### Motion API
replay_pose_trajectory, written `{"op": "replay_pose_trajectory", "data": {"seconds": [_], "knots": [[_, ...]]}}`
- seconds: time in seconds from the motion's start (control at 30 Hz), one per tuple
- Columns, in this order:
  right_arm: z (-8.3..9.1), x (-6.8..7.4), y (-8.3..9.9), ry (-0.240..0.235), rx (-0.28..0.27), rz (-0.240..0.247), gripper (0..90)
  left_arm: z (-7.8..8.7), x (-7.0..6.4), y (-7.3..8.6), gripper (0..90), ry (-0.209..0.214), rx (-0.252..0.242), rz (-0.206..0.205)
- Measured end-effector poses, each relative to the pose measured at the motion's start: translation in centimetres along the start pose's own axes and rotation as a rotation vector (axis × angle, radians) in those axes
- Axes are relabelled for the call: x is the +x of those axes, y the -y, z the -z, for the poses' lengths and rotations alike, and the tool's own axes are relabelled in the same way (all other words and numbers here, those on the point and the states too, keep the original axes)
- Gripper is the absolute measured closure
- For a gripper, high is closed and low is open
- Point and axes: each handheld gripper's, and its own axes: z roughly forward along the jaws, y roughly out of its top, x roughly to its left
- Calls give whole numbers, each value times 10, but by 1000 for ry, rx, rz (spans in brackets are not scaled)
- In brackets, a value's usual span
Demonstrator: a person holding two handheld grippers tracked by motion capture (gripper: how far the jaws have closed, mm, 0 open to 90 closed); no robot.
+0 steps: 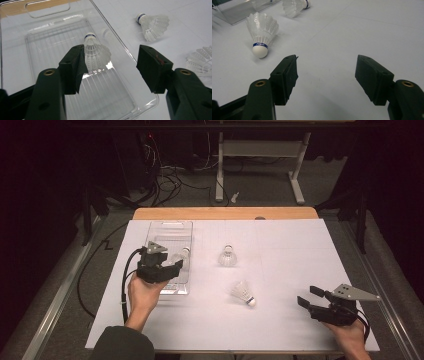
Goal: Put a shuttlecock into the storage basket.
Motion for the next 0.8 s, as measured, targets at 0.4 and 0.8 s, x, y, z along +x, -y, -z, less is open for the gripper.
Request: {"op": "replay_pose_trajectory", "data": {"seconds": [0.4,0.8], "knots": [[0,-1,0,-2,0,-1,346,7,-3,8,394,19,-24,2],[0,-1,0,4,-2,-6,347,11,-7,17,388,29,-35,-1]]}}
